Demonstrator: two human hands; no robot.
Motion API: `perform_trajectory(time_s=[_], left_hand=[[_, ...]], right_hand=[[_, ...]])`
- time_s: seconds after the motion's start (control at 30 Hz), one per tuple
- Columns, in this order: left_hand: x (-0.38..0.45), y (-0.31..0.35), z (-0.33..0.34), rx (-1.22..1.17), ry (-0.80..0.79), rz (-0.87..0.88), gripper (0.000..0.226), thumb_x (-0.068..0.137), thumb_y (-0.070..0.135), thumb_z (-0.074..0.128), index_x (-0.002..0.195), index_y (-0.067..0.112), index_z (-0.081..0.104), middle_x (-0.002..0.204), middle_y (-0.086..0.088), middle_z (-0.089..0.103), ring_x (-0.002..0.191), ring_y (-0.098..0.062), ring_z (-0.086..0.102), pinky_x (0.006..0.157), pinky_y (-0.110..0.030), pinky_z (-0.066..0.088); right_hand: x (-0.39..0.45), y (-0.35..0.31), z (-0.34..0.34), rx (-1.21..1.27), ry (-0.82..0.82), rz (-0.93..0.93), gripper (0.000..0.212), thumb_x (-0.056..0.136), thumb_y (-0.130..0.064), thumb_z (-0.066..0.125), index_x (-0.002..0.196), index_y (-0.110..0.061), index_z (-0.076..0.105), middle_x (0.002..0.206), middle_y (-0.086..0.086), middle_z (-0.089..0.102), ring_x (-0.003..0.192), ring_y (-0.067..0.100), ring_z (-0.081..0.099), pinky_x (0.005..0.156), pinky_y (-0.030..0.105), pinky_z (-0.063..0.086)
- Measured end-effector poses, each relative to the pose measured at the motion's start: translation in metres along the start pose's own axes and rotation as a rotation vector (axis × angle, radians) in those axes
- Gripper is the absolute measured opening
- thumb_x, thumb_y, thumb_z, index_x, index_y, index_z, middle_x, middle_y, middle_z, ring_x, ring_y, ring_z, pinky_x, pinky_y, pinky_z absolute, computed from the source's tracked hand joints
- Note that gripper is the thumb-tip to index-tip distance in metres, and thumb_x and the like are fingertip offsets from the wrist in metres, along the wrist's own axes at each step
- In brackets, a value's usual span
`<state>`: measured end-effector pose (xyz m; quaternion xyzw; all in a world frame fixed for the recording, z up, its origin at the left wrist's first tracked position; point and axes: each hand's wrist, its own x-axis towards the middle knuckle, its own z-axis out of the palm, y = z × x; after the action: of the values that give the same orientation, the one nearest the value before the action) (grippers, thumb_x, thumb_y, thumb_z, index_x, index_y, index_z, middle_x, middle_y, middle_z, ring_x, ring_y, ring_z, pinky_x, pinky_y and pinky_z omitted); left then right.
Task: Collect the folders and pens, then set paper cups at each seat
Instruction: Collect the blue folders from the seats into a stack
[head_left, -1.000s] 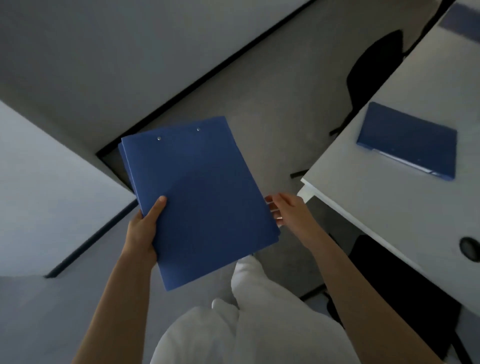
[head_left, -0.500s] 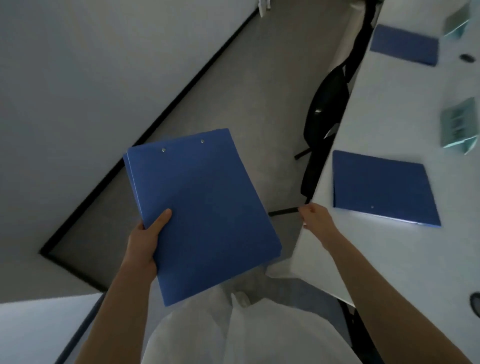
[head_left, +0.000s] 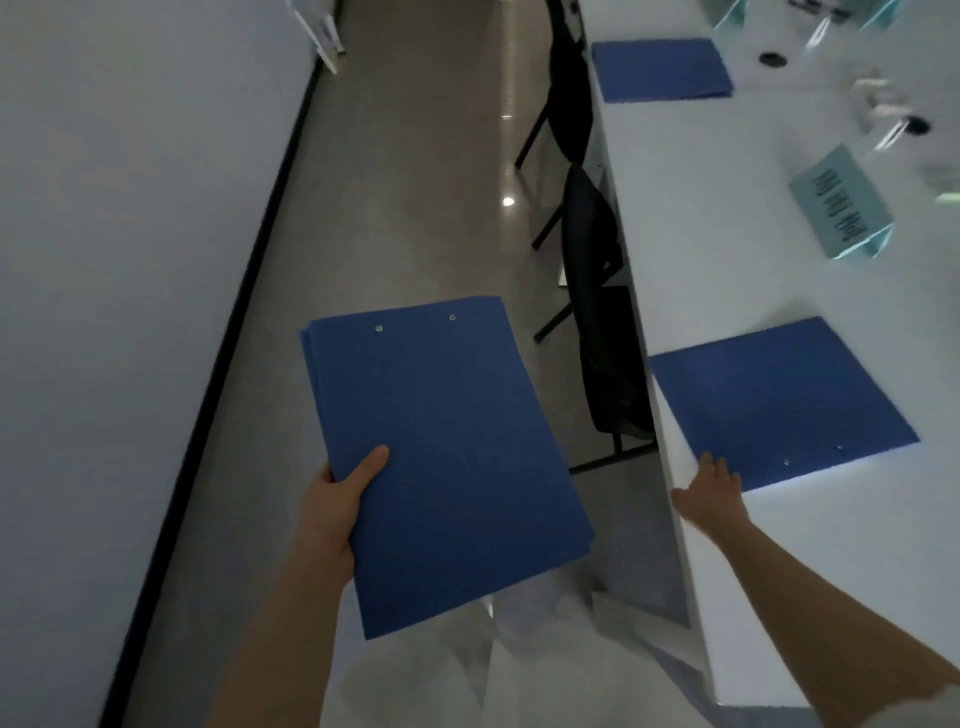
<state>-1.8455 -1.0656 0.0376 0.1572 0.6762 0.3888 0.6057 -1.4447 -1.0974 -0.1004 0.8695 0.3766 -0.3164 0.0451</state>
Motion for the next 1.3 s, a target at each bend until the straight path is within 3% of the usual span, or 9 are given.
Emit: perform_trajectory(time_s=[0.2, 0.4, 0.5, 0.57, 0.67, 0.83, 1.07, 1.2, 1.3], left_hand=[[0.063, 0.059, 0.038, 0.121, -0.133, -0.003, 0.054, 0.076, 0.030, 0.080, 0.125, 0.021, 0.058, 0.114, -0.004, 0.069, 0.094, -0.031, 0.069, 0.068, -0.043, 0.057], [0.085, 0.076, 0.075, 0.190, -0.241, -0.030, 0.054, 0.079, 0.028, 0.078, 0.127, 0.019, 0.057, 0.115, -0.006, 0.068, 0.097, -0.033, 0.067, 0.073, -0.047, 0.056], [0.085, 0.078, 0.089, 0.203, -0.278, -0.035, 0.049, 0.079, 0.027, 0.077, 0.123, 0.020, 0.058, 0.112, -0.004, 0.068, 0.095, -0.032, 0.067, 0.068, -0.043, 0.056], [0.087, 0.080, 0.095, 0.220, -0.294, -0.024, 0.046, 0.080, 0.026, 0.076, 0.122, 0.020, 0.058, 0.110, -0.003, 0.068, 0.093, -0.030, 0.067, 0.065, -0.040, 0.055], [0.093, 0.083, 0.098, 0.234, -0.296, -0.023, 0.051, 0.080, 0.026, 0.076, 0.126, 0.019, 0.056, 0.106, -0.002, 0.067, 0.091, -0.029, 0.067, 0.064, -0.040, 0.054], [0.097, 0.080, 0.104, 0.225, -0.305, -0.049, 0.055, 0.080, 0.027, 0.077, 0.129, 0.016, 0.055, 0.108, -0.004, 0.066, 0.092, -0.032, 0.066, 0.065, -0.041, 0.054], [0.103, 0.078, 0.106, 0.238, -0.310, -0.067, 0.059, 0.077, 0.030, 0.078, 0.130, 0.016, 0.055, 0.115, -0.008, 0.067, 0.096, -0.035, 0.066, 0.069, -0.046, 0.056], [0.105, 0.077, 0.104, 0.247, -0.301, -0.065, 0.062, 0.075, 0.031, 0.080, 0.130, 0.016, 0.055, 0.119, -0.009, 0.066, 0.097, -0.037, 0.067, 0.073, -0.050, 0.056], [0.105, 0.076, 0.106, 0.240, -0.307, -0.060, 0.062, 0.077, 0.030, 0.079, 0.132, 0.015, 0.055, 0.120, -0.009, 0.066, 0.097, -0.036, 0.066, 0.075, -0.050, 0.056]], right_hand=[[-0.045, -0.037, 0.021, 0.056, -0.032, -0.057, 0.062, 0.096, -0.017, 0.045, 0.149, -0.004, 0.017, 0.157, 0.013, 0.016, 0.145, 0.030, 0.015, 0.115, 0.039, 0.021], [-0.069, -0.037, 0.033, 0.821, 0.254, 0.447, 0.039, 0.081, -0.009, 0.059, 0.118, -0.002, 0.048, 0.107, 0.014, 0.049, 0.104, 0.032, 0.051, 0.079, 0.036, 0.038], [-0.068, -0.030, 0.027, 1.315, 0.100, 0.688, 0.012, 0.081, -0.010, 0.060, 0.078, -0.008, 0.049, 0.074, 0.008, 0.046, 0.073, 0.028, 0.052, 0.059, 0.030, 0.048], [-0.060, -0.022, 0.029, 1.635, -0.001, 0.808, 0.007, 0.086, -0.006, 0.059, 0.089, -0.009, 0.053, 0.075, 0.009, 0.047, 0.059, 0.022, 0.046, 0.041, 0.022, 0.043], [-0.031, 0.002, 0.052, 1.920, 0.013, 0.894, 0.047, 0.079, -0.007, 0.064, 0.125, -0.013, 0.054, 0.109, 0.005, 0.060, 0.076, 0.022, 0.058, 0.051, 0.025, 0.047], [-0.052, -0.022, 0.015, 2.052, -0.024, 0.921, 0.036, 0.086, -0.013, 0.063, 0.118, -0.011, 0.047, 0.116, 0.008, 0.052, 0.080, 0.024, 0.056, 0.084, 0.030, 0.047], [-0.047, -0.025, 0.007, 2.183, 0.021, 0.861, 0.050, 0.086, -0.016, 0.066, 0.131, -0.009, 0.045, 0.125, 0.010, 0.055, 0.102, 0.029, 0.059, 0.086, 0.037, 0.050], [-0.046, -0.029, -0.010, 2.200, 0.126, 0.659, 0.021, 0.093, -0.013, 0.057, 0.113, -0.013, 0.052, 0.122, 0.009, 0.054, 0.088, 0.026, 0.060, 0.085, 0.042, 0.049], [-0.047, -0.025, -0.024, 2.374, 0.122, 0.515, 0.039, 0.094, -0.007, 0.053, 0.132, -0.014, 0.048, 0.131, 0.008, 0.056, 0.104, 0.029, 0.061, 0.080, 0.045, 0.052]])
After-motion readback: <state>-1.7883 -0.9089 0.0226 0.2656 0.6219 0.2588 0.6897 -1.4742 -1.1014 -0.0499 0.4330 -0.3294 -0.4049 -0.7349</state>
